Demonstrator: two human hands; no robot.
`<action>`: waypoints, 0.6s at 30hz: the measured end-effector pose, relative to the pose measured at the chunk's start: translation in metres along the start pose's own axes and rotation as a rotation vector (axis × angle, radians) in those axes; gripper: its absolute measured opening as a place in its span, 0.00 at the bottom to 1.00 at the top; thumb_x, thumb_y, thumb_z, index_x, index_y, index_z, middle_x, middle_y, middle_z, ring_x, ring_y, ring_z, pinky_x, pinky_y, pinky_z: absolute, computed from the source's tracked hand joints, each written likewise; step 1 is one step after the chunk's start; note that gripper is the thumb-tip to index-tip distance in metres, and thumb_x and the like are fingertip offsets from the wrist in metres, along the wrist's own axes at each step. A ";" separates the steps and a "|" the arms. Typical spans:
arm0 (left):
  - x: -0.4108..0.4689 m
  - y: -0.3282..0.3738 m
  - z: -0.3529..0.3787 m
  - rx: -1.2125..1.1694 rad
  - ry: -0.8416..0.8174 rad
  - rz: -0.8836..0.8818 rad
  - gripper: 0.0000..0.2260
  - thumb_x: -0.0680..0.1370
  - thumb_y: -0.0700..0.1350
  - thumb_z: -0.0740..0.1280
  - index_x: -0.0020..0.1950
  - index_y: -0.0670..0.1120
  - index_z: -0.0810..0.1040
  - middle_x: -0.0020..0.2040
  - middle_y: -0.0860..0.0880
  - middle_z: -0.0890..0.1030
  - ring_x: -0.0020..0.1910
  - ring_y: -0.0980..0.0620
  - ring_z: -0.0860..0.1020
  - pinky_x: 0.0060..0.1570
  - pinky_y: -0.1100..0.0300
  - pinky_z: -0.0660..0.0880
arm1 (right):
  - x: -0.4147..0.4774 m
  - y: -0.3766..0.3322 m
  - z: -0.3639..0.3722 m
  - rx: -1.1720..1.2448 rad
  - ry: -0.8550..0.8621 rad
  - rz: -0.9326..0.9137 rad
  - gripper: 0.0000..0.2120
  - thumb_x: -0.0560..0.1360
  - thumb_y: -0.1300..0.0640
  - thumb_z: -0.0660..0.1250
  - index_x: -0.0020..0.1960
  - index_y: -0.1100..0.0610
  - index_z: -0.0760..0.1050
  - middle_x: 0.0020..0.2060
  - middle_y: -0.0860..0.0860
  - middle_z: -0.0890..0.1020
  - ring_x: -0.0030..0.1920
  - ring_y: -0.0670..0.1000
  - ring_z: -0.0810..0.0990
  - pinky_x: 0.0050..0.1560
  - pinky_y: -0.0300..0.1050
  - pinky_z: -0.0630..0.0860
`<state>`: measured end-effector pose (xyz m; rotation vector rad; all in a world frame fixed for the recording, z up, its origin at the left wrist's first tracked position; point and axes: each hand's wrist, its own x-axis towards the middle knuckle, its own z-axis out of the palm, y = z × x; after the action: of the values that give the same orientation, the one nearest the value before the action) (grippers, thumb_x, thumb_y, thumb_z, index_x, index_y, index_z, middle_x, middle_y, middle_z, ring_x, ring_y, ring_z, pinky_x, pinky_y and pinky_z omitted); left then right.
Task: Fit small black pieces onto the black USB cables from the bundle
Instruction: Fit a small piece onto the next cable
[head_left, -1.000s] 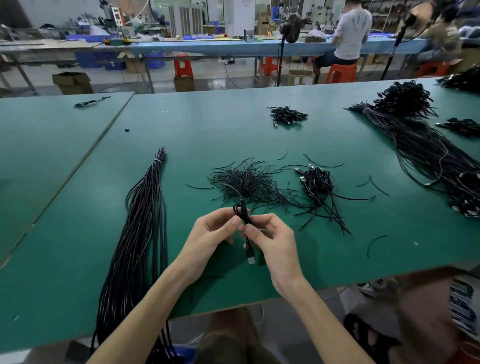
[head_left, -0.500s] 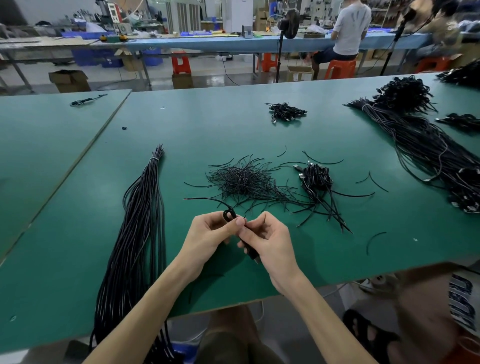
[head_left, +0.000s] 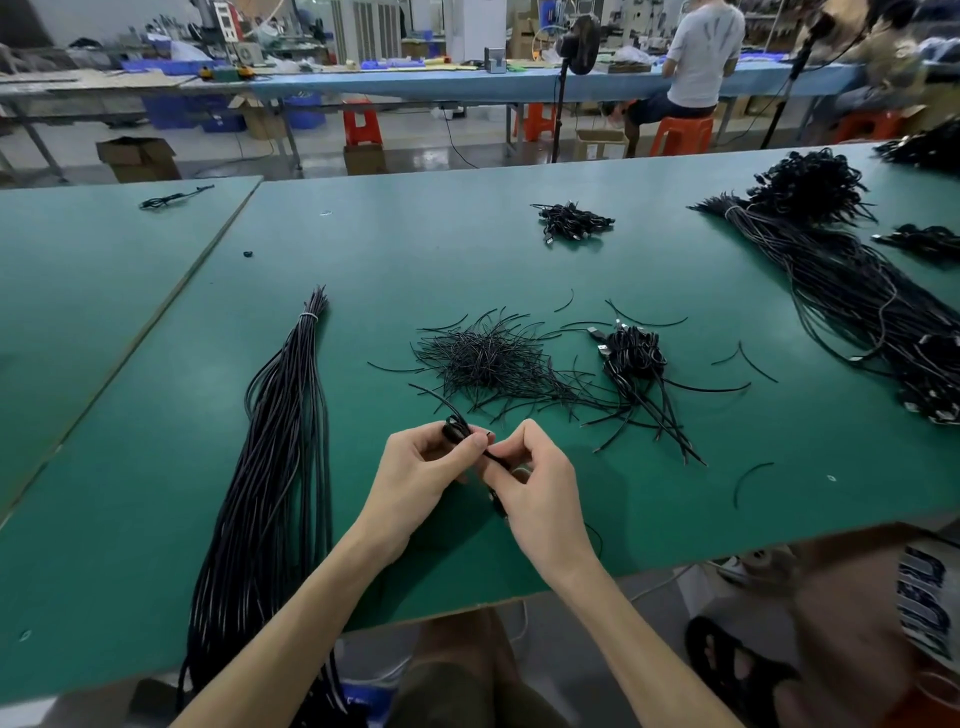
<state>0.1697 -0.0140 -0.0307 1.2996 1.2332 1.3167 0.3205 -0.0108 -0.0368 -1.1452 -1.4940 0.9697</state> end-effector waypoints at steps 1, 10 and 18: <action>0.001 0.000 -0.001 -0.014 0.000 -0.007 0.05 0.78 0.47 0.74 0.52 0.50 0.88 0.38 0.51 0.85 0.38 0.55 0.79 0.42 0.65 0.76 | 0.000 0.000 0.000 -0.036 0.005 -0.017 0.13 0.77 0.63 0.74 0.41 0.56 0.71 0.37 0.50 0.81 0.37 0.51 0.79 0.40 0.44 0.76; 0.001 0.001 -0.007 -0.153 -0.025 -0.117 0.08 0.75 0.45 0.73 0.53 0.49 0.87 0.46 0.40 0.87 0.44 0.49 0.84 0.51 0.57 0.79 | -0.004 -0.007 0.007 -0.189 0.011 -0.181 0.16 0.73 0.70 0.73 0.41 0.53 0.71 0.42 0.45 0.72 0.41 0.44 0.75 0.43 0.31 0.70; 0.002 0.003 -0.010 -0.225 -0.018 -0.025 0.14 0.75 0.49 0.77 0.59 0.48 0.85 0.55 0.43 0.87 0.56 0.47 0.85 0.55 0.60 0.79 | -0.003 -0.004 0.005 0.045 -0.028 -0.005 0.12 0.77 0.48 0.74 0.54 0.48 0.73 0.52 0.47 0.81 0.53 0.47 0.80 0.53 0.38 0.75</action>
<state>0.1596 -0.0132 -0.0272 1.1303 1.0514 1.3801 0.3152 -0.0147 -0.0348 -1.0995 -1.4896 1.0150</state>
